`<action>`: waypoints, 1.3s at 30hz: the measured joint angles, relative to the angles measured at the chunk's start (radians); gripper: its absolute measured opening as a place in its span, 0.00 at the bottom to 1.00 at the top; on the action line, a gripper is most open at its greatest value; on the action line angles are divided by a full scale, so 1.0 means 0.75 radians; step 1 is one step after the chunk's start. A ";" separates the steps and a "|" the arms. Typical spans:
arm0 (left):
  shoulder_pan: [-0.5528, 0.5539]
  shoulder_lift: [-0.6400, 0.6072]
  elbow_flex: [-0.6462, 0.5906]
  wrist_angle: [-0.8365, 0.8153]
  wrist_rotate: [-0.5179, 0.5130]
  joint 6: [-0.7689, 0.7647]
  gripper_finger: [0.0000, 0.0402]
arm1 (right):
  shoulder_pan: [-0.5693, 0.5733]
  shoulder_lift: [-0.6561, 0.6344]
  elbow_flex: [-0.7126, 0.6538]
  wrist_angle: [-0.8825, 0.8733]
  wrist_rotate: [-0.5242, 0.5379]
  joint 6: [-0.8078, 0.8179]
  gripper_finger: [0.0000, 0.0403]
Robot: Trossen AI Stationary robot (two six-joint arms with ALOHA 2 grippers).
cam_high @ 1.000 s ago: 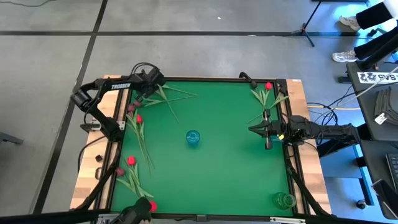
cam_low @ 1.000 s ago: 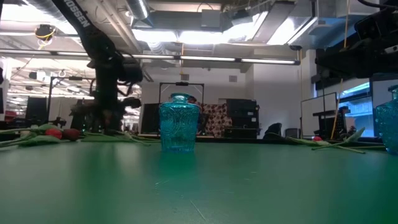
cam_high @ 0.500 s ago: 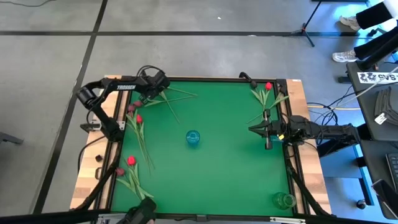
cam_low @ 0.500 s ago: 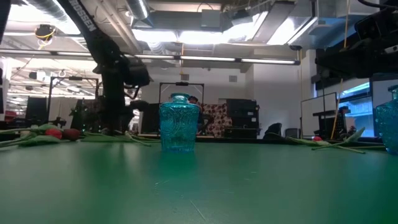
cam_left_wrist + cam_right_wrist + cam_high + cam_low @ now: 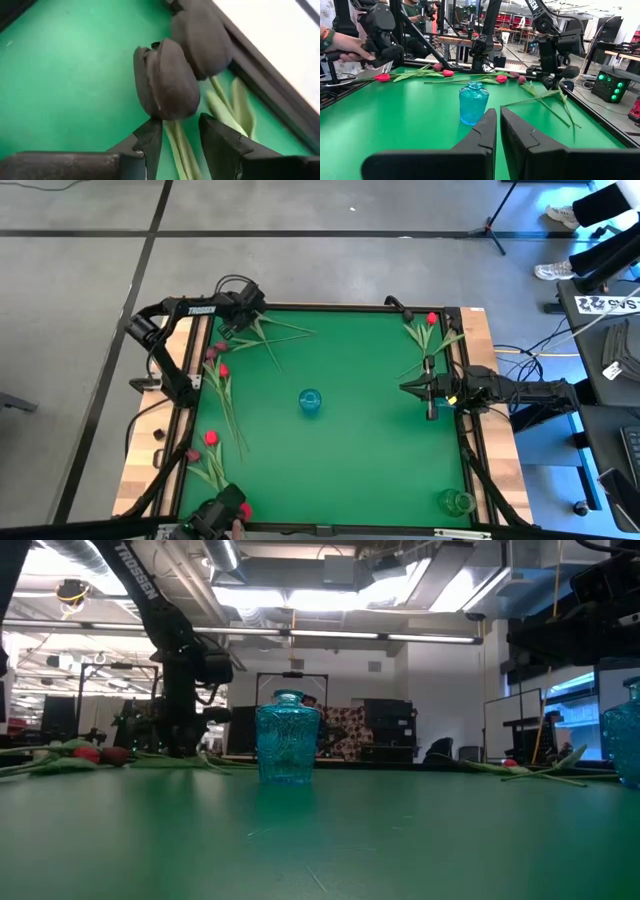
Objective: Sort flowers into vase by color
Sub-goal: Put the black flower into the left blue vase
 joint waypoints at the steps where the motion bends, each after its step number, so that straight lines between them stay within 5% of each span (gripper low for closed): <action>1: 0.007 0.003 0.001 0.000 0.016 0.004 0.29 | 0.000 0.000 0.000 0.000 0.000 0.000 0.06; 11: -0.026 0.068 0.030 -0.020 0.052 0.078 0.03 | 0.000 0.000 0.000 -0.001 0.000 0.001 0.06; 15: -0.064 0.001 0.047 -0.041 0.203 0.168 0.02 | -0.001 0.000 0.000 0.000 0.000 0.000 0.06; 25: -0.169 -0.379 0.050 -0.138 0.244 0.228 0.02 | 0.000 0.000 0.000 0.000 0.000 0.001 0.06; 32: -0.514 -0.683 -0.008 -0.082 0.040 0.260 0.01 | 0.000 0.000 0.000 -0.001 0.000 0.001 0.06; 39: -0.937 -0.848 -0.068 0.441 -0.281 0.556 0.01 | 0.000 0.000 0.000 -0.001 0.000 0.000 0.06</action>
